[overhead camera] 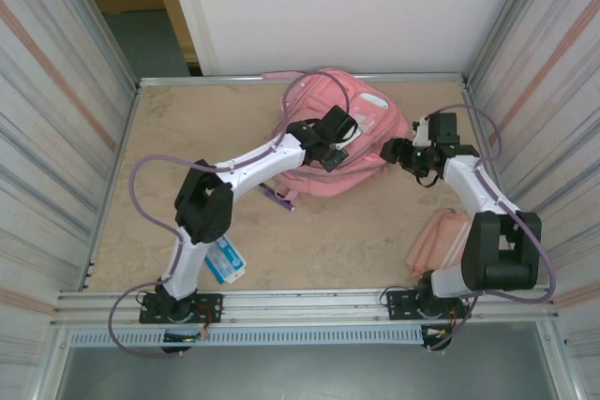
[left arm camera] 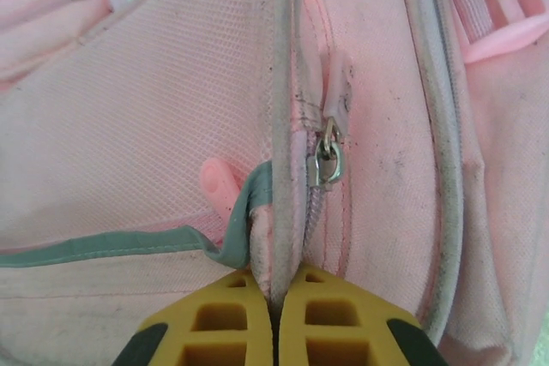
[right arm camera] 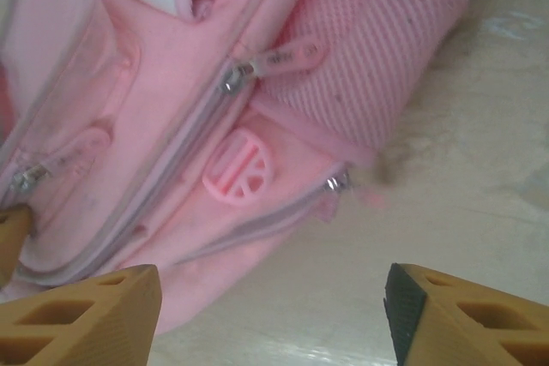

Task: Pack books, pencil case, and school supplies into a backpack

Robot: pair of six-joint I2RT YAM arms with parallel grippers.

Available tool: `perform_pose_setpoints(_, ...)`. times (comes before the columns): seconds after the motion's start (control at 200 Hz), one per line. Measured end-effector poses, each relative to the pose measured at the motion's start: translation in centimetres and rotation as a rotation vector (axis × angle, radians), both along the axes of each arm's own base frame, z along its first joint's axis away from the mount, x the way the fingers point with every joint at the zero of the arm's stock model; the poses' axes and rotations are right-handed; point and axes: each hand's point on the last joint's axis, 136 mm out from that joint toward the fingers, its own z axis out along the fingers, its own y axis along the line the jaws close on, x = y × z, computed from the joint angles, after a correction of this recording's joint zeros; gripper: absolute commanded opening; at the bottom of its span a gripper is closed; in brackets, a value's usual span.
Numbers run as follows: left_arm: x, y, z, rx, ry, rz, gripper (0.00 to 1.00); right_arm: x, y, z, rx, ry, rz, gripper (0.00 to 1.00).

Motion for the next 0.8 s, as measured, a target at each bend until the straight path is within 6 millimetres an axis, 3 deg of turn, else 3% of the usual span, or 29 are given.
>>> perform_pose_setpoints(0.145,-0.3,0.4,1.9,0.008,-0.035,-0.047,0.00,2.9,1.3,1.7,0.118,-0.023,0.079,0.55)
perform_pose_setpoints(0.291,-1.0,1.1,2.0,0.036,-0.051,-0.090,0.00,4.5,2.2,1.0,0.129,-0.005,0.176,0.56)
perform_pose_setpoints(0.386,-1.4,1.4,1.8,0.049,-0.054,-0.116,0.00,4.3,2.4,-0.3,0.086,0.010,0.219,0.60)
perform_pose_setpoints(0.797,-1.4,1.0,2.2,0.024,-0.060,-0.178,0.00,3.3,2.7,-4.3,0.038,0.043,0.360,0.58)
